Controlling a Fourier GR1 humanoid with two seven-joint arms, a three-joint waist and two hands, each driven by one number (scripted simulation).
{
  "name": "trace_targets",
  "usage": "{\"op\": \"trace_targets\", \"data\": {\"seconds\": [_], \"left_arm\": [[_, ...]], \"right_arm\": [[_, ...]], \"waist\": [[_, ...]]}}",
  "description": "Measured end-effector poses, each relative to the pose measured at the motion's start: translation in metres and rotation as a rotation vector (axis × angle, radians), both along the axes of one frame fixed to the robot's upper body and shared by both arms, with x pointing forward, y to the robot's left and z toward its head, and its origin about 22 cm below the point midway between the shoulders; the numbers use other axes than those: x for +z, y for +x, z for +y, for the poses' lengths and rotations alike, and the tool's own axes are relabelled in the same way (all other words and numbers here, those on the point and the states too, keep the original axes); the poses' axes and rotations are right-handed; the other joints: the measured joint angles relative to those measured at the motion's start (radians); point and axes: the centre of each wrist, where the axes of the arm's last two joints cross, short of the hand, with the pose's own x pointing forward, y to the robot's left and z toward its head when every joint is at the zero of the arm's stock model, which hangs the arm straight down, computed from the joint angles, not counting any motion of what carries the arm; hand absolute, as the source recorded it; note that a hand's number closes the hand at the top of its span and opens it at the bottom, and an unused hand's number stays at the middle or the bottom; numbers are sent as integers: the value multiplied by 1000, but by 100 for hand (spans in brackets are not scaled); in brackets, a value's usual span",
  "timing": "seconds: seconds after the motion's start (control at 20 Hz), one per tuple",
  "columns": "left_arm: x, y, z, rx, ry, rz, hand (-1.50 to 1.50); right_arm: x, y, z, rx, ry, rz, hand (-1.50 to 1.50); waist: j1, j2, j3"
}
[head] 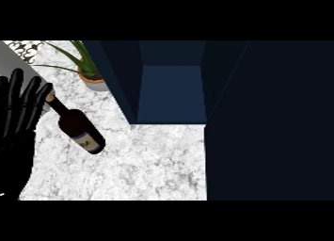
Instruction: Pick up the wine, place it into the cabinet and close the cabinet
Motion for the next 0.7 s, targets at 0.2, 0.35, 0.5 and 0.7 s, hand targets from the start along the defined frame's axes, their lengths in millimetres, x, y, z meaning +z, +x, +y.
{"op": "trace_targets", "data": {"seconds": [0.2, 0.35, 0.5, 0.7], "left_arm": [[5, 24, 13, -137, 2, 0, -150], [2, 41, 18, -306, -22, 61, -150], [-11, 53, 17, -449, -115, 204, -150], [-6, 73, 33, -561, -198, 333, -150]], "right_arm": [[1, -13, 1, 7, -17, -25, -150], [-1, -19, 4, 58, -21, -9, -150], [-6, -23, 9, 167, -16, 70, -150], [-1, -36, 6, 241, -11, 125, -150]], "waist": [[-12, 13, 10], [-29, 22, 13], [-35, 26, 14], [-26, 22, 15]]}}
